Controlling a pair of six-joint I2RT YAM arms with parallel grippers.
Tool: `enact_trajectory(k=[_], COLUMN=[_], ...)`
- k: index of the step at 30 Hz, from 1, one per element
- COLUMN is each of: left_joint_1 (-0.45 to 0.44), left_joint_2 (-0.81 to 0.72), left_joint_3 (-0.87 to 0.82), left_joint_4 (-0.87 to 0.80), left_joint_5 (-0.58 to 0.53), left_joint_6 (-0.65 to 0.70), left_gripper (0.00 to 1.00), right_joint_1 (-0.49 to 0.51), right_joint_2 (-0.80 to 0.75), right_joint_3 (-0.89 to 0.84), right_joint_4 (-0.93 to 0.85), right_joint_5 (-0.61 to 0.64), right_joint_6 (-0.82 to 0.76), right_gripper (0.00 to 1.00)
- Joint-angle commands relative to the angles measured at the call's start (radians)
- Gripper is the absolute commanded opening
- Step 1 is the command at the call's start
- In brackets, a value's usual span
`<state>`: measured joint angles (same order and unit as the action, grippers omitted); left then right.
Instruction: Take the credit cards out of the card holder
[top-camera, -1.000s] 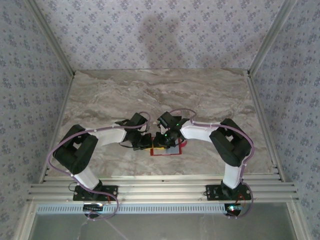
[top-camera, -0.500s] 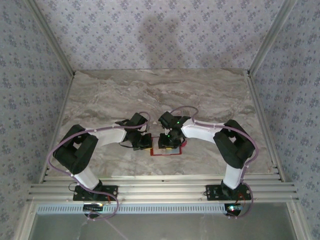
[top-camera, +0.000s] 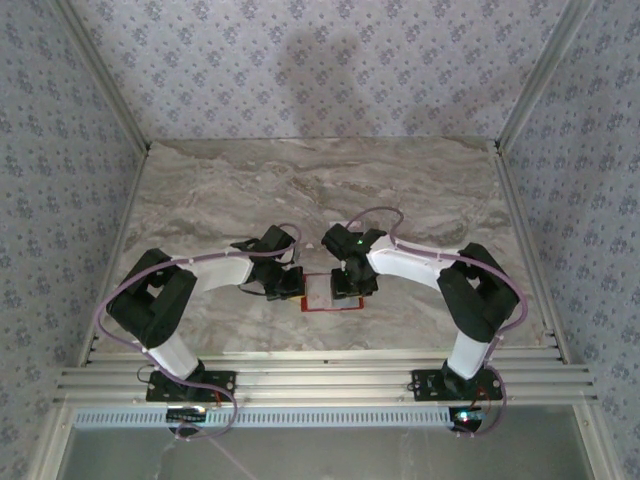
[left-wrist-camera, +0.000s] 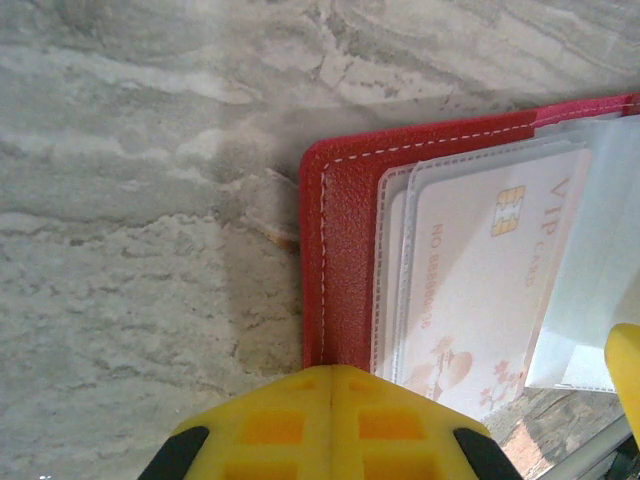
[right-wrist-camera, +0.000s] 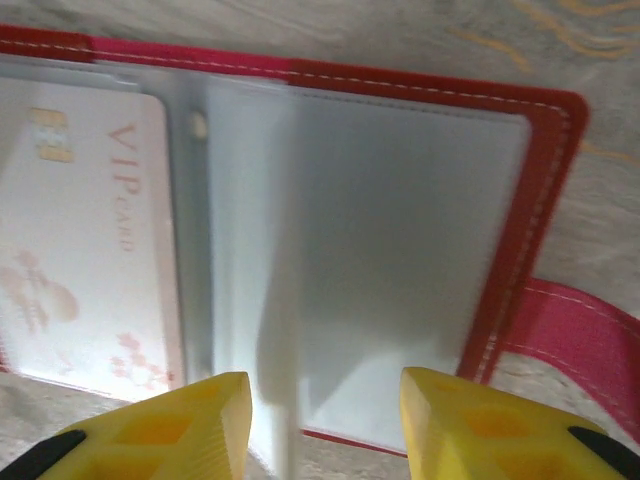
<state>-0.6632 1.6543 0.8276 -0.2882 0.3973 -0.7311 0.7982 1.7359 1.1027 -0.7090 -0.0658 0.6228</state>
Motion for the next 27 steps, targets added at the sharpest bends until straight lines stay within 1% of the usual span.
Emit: enact_trajectory(k=[1, 7, 11, 15, 19, 22, 25, 27], left_joint_1=[-0.005, -0.006, -0.008, -0.017, -0.023, -0.031, -0.039, -0.042], left_joint_2=[0.029, 0.021, 0.006, -0.001, -0.004, 0.002, 0.016, 0.026], left_joint_3=[0.021, 0.038, 0.049, 0.067, 0.088, 0.105, 0.121, 0.128], left_joint_4=[-0.034, -0.05, -0.061, -0.075, -0.086, -0.092, -0.098, -0.1], left_joint_5=[0.002, 0.003, 0.0, 0.0, -0.002, -0.002, 0.0, -0.001], left_joint_6=[0.011, 0.014, 0.013, 0.014, 0.012, 0.016, 0.021, 0.022], left_gripper=[0.04, 0.04, 0.04, 0.04, 0.04, 0.04, 0.04, 0.04], right_joint_1=[-0.006, -0.016, -0.028, -0.043, -0.066, -0.082, -0.088, -0.088], right_joint_2=[-0.029, -0.054, -0.091, -0.145, -0.187, -0.195, -0.184, -0.173], right_joint_3=[0.022, 0.017, 0.001, -0.038, -0.084, -0.122, -0.142, -0.145], right_joint_4=[-0.089, -0.14, -0.128, -0.056, 0.053, 0.175, 0.244, 0.269], right_joint_5=[0.089, 0.167, 0.17, 0.096, -0.022, -0.117, -0.189, -0.216], right_joint_6=[-0.026, -0.026, -0.022, -0.015, -0.006, 0.018, 0.051, 0.062], right_gripper=[0.45, 0.44, 0.41, 0.37, 0.33, 0.32, 0.31, 0.3])
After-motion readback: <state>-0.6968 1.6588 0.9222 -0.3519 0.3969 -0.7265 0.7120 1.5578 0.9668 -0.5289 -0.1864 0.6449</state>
